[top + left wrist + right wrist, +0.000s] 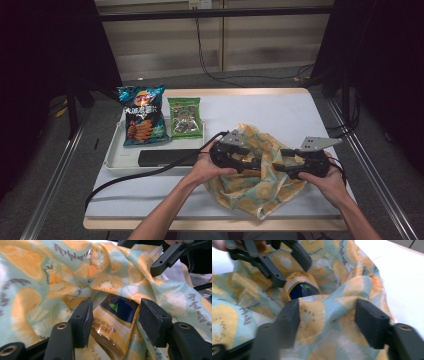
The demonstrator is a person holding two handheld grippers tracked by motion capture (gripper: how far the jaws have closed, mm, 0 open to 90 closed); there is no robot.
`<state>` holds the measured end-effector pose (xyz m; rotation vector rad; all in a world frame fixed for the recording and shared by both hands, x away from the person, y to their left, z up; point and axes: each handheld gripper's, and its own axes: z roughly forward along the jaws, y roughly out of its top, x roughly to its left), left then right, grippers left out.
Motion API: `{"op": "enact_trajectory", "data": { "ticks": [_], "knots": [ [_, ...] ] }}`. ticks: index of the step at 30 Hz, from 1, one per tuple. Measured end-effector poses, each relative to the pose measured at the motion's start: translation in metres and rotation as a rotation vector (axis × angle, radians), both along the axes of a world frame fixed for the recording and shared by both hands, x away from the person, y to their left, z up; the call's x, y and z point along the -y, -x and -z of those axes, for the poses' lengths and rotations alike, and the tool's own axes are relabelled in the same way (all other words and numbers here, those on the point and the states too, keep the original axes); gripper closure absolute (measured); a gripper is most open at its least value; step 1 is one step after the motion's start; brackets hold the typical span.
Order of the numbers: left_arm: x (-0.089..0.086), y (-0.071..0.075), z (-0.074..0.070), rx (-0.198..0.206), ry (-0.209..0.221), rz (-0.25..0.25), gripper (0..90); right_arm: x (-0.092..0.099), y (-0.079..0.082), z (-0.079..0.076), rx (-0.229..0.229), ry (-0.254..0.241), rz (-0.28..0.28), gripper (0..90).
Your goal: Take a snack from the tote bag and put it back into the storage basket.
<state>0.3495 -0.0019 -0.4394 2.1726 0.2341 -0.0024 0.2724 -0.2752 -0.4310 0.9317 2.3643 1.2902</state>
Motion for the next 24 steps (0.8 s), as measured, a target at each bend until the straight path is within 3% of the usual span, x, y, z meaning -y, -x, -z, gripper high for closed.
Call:
{"op": "enact_trajectory", "data": {
  "ticks": [2, 9, 14, 16, 23, 24],
  "knots": [
    [0.0, -0.003, 0.003, -0.009, -0.006, 0.019, 40.0, 0.0, -0.001, 0.001, -0.001, 0.003, -0.003, 47.5],
    [0.004, -0.001, 0.008, 0.036, -0.031, 0.058, 34.9, 0.002, -0.001, 0.002, -0.019, -0.012, -0.032, 68.8],
    [0.009, 0.0, 0.019, 0.03, -0.062, 0.082, 28.3, 0.001, 0.0, 0.002, -0.02, -0.018, -0.039, 71.6],
    [0.01, 0.002, 0.021, 0.046, -0.062, 0.089, 27.7, 0.001, -0.001, 0.002, -0.02, -0.019, -0.037, 72.8],
    [0.016, 0.008, 0.027, 0.082, -0.125, 0.129, 29.0, -0.001, 0.0, 0.004, -0.027, -0.017, -0.052, 76.8],
    [0.016, 0.009, 0.028, 0.084, -0.116, 0.132, 29.3, -0.001, 0.0, 0.004, -0.025, -0.017, -0.053, 77.0]
  ]
}}
